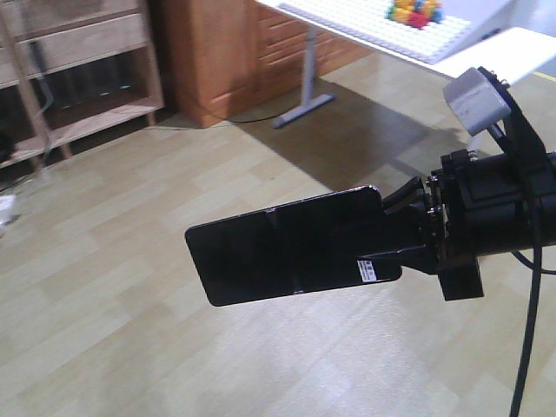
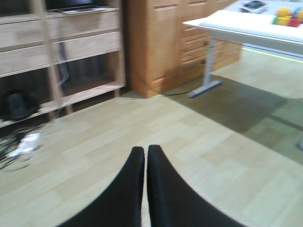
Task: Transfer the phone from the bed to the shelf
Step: 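Hold the phone raised while driving toward the white desk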
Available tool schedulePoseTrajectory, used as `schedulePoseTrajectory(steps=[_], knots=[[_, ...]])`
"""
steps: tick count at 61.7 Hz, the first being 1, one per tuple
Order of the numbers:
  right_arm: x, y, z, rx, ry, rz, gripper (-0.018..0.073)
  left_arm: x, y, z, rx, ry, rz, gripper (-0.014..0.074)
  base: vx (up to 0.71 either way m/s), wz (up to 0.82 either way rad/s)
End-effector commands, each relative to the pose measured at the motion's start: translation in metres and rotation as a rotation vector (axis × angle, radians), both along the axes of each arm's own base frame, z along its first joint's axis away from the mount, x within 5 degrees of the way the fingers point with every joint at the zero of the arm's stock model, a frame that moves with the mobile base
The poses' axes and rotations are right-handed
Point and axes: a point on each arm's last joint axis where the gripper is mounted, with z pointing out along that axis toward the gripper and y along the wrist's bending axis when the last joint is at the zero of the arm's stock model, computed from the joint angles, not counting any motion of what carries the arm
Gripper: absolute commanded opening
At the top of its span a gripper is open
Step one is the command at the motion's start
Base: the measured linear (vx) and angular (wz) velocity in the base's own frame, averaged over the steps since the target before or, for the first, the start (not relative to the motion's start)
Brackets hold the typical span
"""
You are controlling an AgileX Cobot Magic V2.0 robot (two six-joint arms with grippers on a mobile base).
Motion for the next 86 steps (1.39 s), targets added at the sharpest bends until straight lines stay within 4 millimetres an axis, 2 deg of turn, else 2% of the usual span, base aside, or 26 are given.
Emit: schedulePoseTrajectory(steps=[1, 51, 86], knots=[[-0.0108, 0.0030, 0.0203, 0.095, -0.020, 0.050, -0.0001, 0.0007, 0.0005, 0.0058, -0.009, -0.074, 0.005, 0.0001, 0.15, -0.59], [-0.0108, 0.0030, 0.0203, 0.095, -0.020, 0.050, -0.0001, 0.0007, 0.0005, 0.0058, -0.009, -0.074, 0.005, 0.0001, 0.17, -0.61], [-0.0108, 0.0030, 0.0203, 0.095, -0.020, 0.050, -0.0001, 0.0007, 0.0005, 0.0058, -0.009, -0.074, 0.005, 0.0001, 0.16, -0.44]])
